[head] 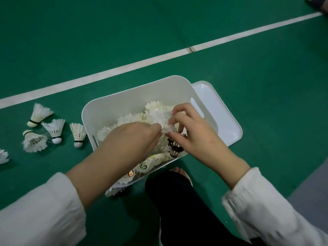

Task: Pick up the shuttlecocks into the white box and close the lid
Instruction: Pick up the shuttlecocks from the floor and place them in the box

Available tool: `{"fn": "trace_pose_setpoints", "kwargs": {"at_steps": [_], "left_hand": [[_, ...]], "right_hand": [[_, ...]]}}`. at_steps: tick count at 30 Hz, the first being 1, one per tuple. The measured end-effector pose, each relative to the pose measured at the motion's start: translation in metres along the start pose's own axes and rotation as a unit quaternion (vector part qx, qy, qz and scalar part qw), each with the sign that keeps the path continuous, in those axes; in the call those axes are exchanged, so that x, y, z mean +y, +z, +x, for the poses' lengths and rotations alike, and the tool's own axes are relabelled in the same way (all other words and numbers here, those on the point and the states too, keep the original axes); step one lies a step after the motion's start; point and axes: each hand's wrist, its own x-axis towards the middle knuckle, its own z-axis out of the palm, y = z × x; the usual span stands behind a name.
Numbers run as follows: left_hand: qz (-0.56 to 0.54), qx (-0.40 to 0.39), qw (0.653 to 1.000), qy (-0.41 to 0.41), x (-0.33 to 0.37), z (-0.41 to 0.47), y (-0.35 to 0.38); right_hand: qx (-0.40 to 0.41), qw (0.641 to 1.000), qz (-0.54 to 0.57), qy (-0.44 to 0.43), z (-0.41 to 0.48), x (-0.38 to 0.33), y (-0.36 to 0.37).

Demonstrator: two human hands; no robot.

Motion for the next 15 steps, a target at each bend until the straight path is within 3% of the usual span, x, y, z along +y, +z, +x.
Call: {"fn": "trace_pose_setpoints", "kwargs": {"at_steps": [4,7,8,15], "left_hand": [[-0.080,0.063,0.995,0.012,-0.003,-0.007,-0.005],[-0.127,0.031,0.991,-0.039,-0.008,-0.008,-0.014],[-0.120,0.029,0.991,-0.043,-0.011,-0.007,-0.015],[-0.043,0.044,0.998,0.031,-0.024,-0.008,0.003]], "right_hand": [[0.048,0.998,-0.040,-0.014,0.001,0.008,-0.012],[0.168,0.976,-0.004,0.137,0.000,0.030,-0.030],[0.174,0.967,-0.005,0.186,-0.001,0.039,-0.031],[-0.078,0.956,-0.091,0.267,0.004,0.074,0.013]]}}
